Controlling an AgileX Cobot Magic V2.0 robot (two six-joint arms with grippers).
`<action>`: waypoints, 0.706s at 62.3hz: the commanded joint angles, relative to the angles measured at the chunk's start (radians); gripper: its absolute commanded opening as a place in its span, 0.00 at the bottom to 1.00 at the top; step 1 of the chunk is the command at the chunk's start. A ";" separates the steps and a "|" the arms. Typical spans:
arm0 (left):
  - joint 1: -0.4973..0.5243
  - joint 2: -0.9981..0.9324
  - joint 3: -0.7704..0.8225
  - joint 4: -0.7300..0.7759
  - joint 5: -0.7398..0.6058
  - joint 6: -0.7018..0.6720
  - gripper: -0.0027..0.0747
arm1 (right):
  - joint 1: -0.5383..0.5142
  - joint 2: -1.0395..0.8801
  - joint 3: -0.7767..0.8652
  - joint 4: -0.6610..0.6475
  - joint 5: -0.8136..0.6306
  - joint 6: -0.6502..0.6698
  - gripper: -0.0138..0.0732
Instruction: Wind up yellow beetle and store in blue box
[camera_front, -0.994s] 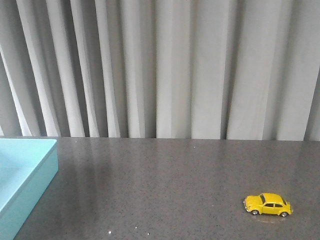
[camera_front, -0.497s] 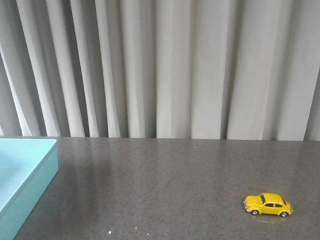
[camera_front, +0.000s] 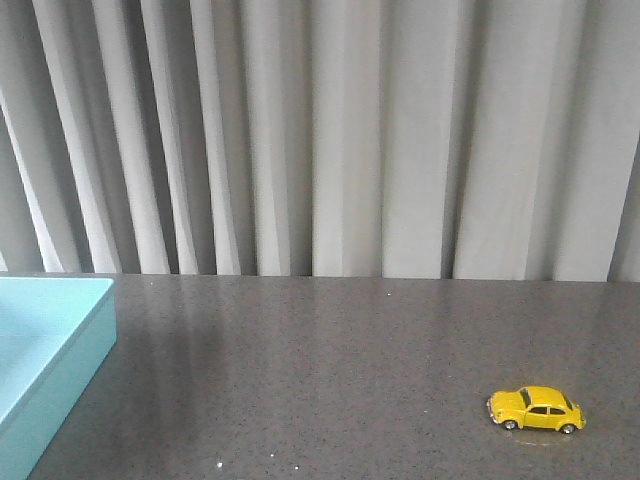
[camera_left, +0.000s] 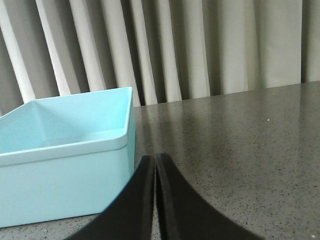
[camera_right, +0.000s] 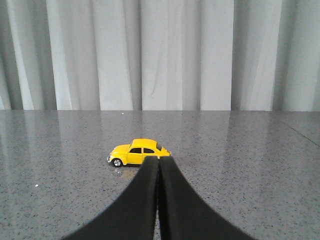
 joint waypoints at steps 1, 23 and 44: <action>0.000 -0.016 -0.007 -0.009 -0.075 -0.003 0.03 | -0.001 -0.008 0.005 -0.002 -0.069 0.001 0.15; 0.000 -0.016 -0.046 -0.011 -0.109 -0.015 0.03 | -0.001 -0.008 -0.020 0.008 -0.105 0.007 0.15; 0.000 0.165 -0.469 -0.009 0.118 -0.032 0.03 | -0.001 0.186 -0.442 0.014 0.230 0.001 0.15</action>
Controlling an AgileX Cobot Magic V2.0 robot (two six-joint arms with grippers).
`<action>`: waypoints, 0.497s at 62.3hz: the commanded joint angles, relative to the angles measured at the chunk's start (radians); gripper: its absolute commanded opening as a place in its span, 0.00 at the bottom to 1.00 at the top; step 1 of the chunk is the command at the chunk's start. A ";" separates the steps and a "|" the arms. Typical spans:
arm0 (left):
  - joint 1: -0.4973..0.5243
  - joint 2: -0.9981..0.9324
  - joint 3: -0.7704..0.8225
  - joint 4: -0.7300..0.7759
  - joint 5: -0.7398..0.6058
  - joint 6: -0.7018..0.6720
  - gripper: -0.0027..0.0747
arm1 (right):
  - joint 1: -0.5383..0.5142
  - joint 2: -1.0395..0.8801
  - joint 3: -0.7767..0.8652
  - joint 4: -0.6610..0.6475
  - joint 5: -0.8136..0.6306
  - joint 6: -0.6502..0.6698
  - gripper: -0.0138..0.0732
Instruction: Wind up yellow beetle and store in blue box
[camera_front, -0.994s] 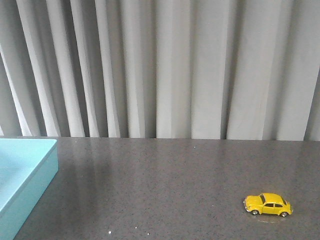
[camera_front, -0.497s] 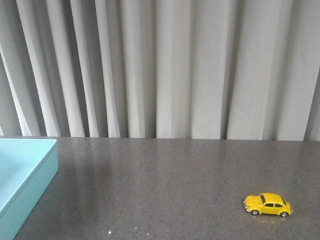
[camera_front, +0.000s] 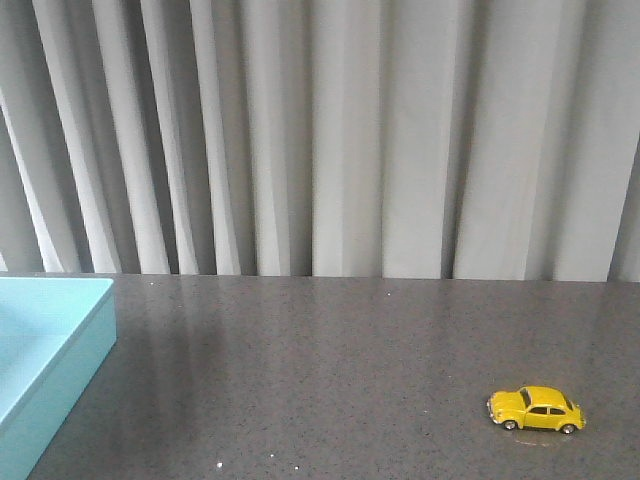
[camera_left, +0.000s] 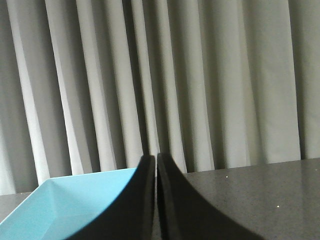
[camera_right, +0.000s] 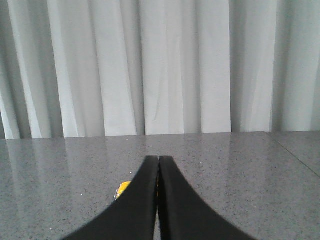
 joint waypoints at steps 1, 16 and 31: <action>0.000 0.116 -0.155 -0.009 0.056 -0.008 0.03 | -0.001 0.100 -0.149 -0.021 0.037 -0.002 0.15; 0.000 0.431 -0.442 -0.010 0.338 -0.008 0.03 | -0.001 0.375 -0.400 -0.047 0.264 -0.008 0.15; 0.000 0.560 -0.459 -0.010 0.412 -0.008 0.03 | -0.001 0.537 -0.420 -0.047 0.422 -0.008 0.15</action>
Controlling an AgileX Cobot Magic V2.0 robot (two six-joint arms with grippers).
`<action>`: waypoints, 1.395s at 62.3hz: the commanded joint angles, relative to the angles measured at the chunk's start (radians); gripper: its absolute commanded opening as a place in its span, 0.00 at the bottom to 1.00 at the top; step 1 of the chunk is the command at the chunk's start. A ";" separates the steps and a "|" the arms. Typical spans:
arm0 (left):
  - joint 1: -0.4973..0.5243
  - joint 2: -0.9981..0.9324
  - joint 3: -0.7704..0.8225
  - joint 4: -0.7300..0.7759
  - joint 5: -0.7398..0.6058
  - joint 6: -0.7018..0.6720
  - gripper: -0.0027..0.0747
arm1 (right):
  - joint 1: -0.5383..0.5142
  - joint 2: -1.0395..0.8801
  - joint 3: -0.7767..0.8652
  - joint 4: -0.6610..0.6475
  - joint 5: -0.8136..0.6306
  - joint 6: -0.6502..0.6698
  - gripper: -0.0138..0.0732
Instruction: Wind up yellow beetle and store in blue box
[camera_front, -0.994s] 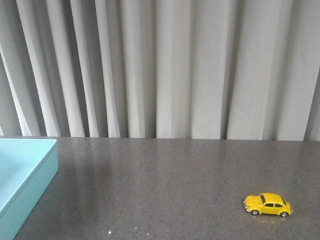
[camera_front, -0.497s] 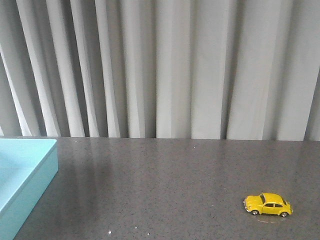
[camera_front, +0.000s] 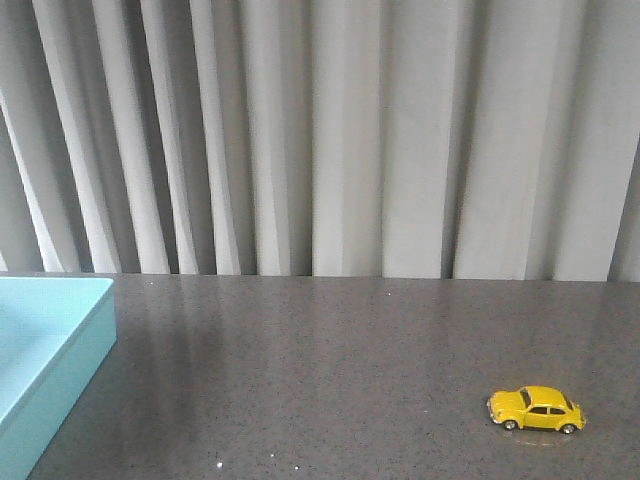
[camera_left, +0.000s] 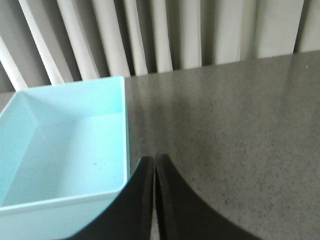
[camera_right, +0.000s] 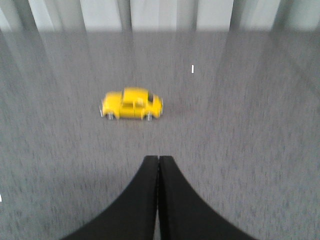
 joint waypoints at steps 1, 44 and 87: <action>0.000 0.035 -0.034 -0.010 -0.039 -0.008 0.03 | -0.001 0.050 -0.035 -0.011 -0.015 -0.007 0.15; 0.000 0.079 -0.034 -0.010 -0.056 -0.009 0.71 | -0.001 0.190 -0.033 0.006 0.021 -0.108 0.82; -0.153 0.134 -0.035 -0.010 -0.065 0.055 0.73 | 0.001 0.452 -0.264 0.207 0.054 -0.259 0.81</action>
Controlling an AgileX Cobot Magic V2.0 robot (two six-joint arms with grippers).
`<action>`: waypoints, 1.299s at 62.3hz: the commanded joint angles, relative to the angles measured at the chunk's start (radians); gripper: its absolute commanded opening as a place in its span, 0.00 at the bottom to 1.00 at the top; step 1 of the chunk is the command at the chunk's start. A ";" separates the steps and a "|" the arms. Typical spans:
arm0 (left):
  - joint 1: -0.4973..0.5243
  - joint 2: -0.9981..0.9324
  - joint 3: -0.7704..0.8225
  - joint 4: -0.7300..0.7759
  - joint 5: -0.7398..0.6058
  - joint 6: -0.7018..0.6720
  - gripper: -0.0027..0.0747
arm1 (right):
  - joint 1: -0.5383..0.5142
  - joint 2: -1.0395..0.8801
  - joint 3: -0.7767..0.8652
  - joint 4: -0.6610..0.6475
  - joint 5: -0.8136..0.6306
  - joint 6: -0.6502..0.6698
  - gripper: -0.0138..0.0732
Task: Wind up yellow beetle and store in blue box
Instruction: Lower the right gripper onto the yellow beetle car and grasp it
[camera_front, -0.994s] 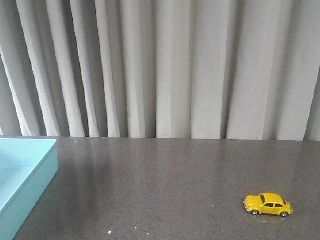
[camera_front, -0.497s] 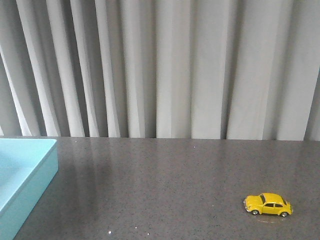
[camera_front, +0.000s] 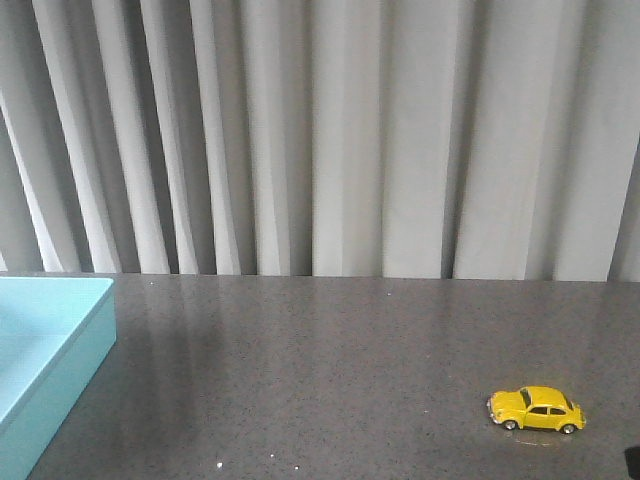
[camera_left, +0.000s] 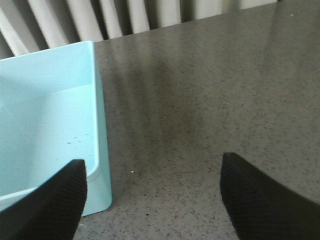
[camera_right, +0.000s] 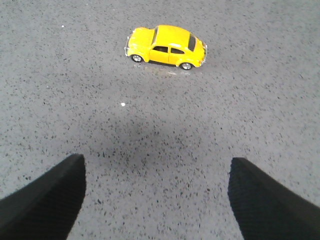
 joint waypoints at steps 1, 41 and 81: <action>-0.069 0.032 -0.035 -0.009 -0.084 0.008 0.73 | 0.001 0.062 -0.098 0.031 -0.023 -0.027 0.81; -0.133 0.042 -0.035 -0.010 -0.120 0.008 0.73 | 0.002 0.612 -0.568 0.042 0.119 -0.033 0.81; -0.133 0.042 -0.035 -0.010 -0.120 0.008 0.73 | -0.001 0.973 -0.882 0.023 0.247 0.078 0.81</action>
